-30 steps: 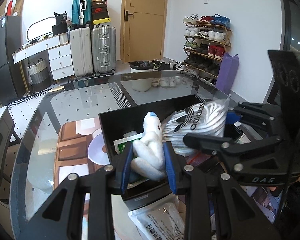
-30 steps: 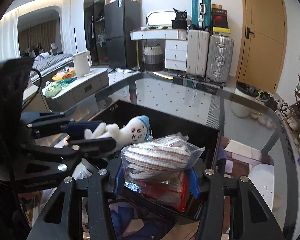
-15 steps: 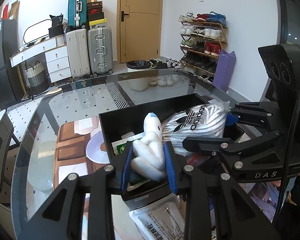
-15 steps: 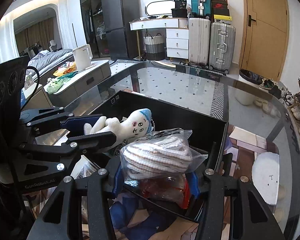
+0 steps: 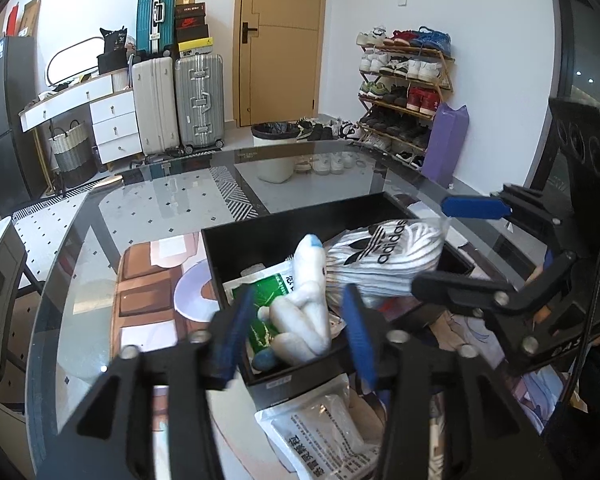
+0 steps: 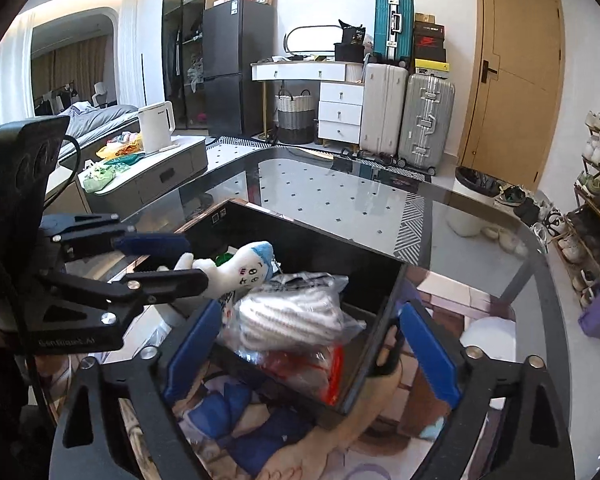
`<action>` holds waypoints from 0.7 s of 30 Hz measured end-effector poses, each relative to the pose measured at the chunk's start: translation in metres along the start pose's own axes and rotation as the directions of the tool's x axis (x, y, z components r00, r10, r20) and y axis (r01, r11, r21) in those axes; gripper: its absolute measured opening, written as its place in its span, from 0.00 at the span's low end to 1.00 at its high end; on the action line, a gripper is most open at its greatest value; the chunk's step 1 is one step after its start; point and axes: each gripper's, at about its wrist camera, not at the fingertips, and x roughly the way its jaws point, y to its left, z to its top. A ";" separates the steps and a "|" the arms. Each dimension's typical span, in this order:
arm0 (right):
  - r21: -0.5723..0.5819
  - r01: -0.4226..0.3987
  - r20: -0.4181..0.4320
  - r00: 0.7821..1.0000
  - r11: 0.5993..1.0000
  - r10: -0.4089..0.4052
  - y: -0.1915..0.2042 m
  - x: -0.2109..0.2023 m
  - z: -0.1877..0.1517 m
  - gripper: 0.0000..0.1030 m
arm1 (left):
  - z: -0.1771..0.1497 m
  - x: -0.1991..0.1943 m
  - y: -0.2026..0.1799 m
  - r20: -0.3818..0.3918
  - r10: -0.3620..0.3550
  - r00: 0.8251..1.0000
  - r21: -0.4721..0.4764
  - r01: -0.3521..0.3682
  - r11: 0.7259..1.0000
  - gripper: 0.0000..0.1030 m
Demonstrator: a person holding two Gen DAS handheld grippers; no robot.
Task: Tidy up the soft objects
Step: 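Open the left tool releasing the plush while the right tool releases the bag into the box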
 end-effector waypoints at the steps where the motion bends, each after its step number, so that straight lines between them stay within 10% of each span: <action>1: 0.006 -0.004 0.001 1.000 1.000 0.004 -0.002 -0.004 -0.002 0.98 | 0.000 -0.004 0.000 0.009 0.001 1.000 -0.001 -0.001 1.000 0.56; 4: 0.025 -0.012 0.001 1.000 1.000 0.012 -0.005 -0.016 -0.011 0.99 | 0.001 -0.012 -0.001 0.014 0.020 1.000 0.002 -0.020 1.000 0.58; 8: 0.072 -0.026 0.010 1.000 0.997 0.025 -0.007 -0.031 -0.026 0.99 | -0.004 -0.026 -0.004 0.046 0.046 0.998 -0.004 -0.046 0.999 1.00; 21: 0.135 -0.078 0.012 0.997 0.988 0.077 0.000 -0.055 -0.054 0.99 | -0.032 -0.042 -0.001 0.041 0.067 0.997 -0.037 -0.066 0.997 1.00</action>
